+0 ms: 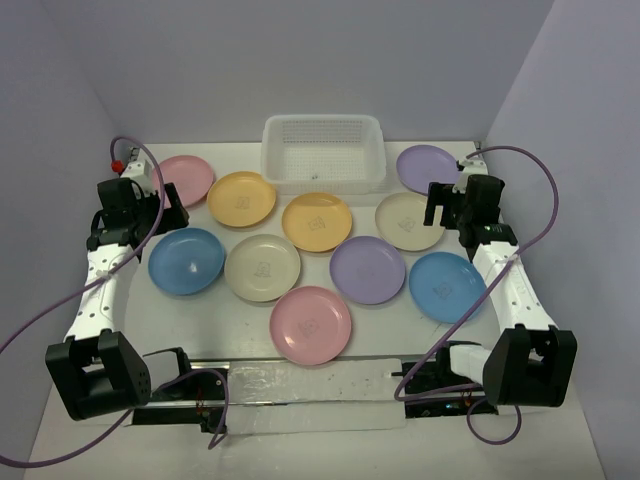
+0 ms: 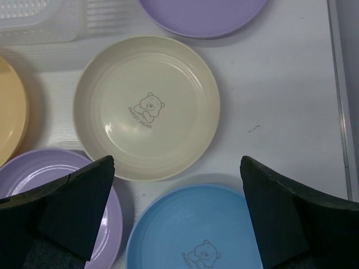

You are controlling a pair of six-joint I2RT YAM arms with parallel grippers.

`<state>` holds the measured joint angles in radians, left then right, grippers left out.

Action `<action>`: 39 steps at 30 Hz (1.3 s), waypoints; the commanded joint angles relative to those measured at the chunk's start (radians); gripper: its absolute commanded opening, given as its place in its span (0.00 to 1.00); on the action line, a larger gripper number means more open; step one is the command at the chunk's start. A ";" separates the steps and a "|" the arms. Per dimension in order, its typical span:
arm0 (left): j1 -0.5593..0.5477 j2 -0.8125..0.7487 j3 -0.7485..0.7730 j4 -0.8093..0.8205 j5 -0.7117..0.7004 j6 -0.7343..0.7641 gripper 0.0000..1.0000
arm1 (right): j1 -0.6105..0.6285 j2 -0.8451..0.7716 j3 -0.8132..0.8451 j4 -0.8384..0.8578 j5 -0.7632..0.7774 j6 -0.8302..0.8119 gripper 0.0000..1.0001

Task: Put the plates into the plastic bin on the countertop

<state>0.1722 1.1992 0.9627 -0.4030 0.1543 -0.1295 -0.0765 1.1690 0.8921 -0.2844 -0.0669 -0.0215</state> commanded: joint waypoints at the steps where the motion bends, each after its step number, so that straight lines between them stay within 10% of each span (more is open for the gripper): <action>1: 0.007 0.002 0.048 0.026 -0.053 -0.030 0.99 | 0.006 0.004 0.050 0.002 0.024 0.020 1.00; 25: 0.130 0.823 0.814 -0.225 -0.202 -0.307 0.89 | 0.006 0.108 0.124 -0.047 0.099 0.020 1.00; 39: 0.153 1.074 0.909 -0.185 -0.145 -0.326 0.69 | 0.006 0.155 0.137 -0.058 0.118 0.020 1.00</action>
<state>0.3267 2.2295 1.8053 -0.6132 -0.0181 -0.4507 -0.0765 1.2995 0.9836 -0.3378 0.0288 -0.0151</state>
